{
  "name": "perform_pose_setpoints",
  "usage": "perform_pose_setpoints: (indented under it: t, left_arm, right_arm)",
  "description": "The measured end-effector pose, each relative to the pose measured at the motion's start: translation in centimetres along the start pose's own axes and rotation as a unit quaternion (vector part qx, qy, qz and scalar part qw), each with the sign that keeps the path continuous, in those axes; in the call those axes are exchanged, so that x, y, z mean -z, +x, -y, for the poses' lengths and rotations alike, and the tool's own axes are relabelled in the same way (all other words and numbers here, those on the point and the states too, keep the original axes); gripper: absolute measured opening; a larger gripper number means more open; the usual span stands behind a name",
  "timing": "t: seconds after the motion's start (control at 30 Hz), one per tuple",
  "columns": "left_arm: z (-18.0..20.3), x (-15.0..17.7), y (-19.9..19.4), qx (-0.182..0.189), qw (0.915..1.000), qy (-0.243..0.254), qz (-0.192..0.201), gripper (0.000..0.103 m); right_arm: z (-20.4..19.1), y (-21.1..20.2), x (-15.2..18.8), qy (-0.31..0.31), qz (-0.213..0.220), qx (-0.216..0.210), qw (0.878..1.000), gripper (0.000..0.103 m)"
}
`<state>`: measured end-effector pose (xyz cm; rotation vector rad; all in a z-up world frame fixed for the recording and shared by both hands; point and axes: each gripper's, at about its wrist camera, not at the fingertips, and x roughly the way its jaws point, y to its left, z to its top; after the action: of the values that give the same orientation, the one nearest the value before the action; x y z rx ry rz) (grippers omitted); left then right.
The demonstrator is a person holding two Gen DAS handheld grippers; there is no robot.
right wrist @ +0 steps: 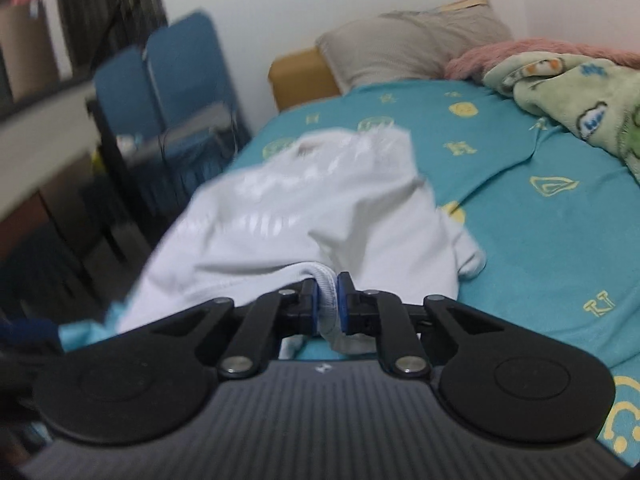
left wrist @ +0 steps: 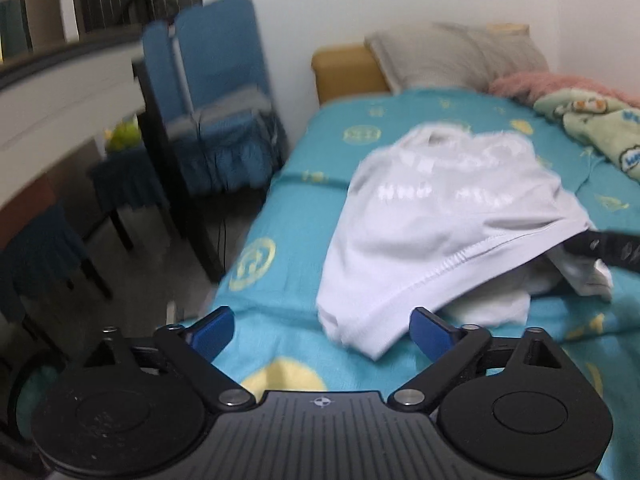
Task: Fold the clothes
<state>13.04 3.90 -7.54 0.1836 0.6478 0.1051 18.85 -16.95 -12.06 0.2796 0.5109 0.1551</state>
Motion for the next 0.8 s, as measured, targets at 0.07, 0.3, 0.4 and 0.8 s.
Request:
perform_pose_setpoints:
  t: [0.07,0.3,0.4,0.8]
  left_arm:
    - [1.1,-0.1,-0.2,0.006,0.9993,0.020,0.031,0.095]
    - [7.8,2.6,-0.2,0.015,0.9742,0.208,0.086,0.096]
    - [8.9,2.9,0.5,-0.054,0.9635,0.234,0.119,0.096]
    - [2.5,-2.6,-3.6,-0.156,0.9572,0.034,0.241,0.097]
  right_arm:
    - [0.3,-1.1,-0.6,0.016,0.023,-0.004,1.000,0.012]
    - [1.8,-3.7,-3.1,0.066,0.076,-0.017,0.995,0.012]
    - [2.6,-3.6,-3.4,0.091,0.072,-0.031,0.993,0.012]
    - [3.5,-2.3,-3.1,0.129,0.052,-0.029,0.990,0.012]
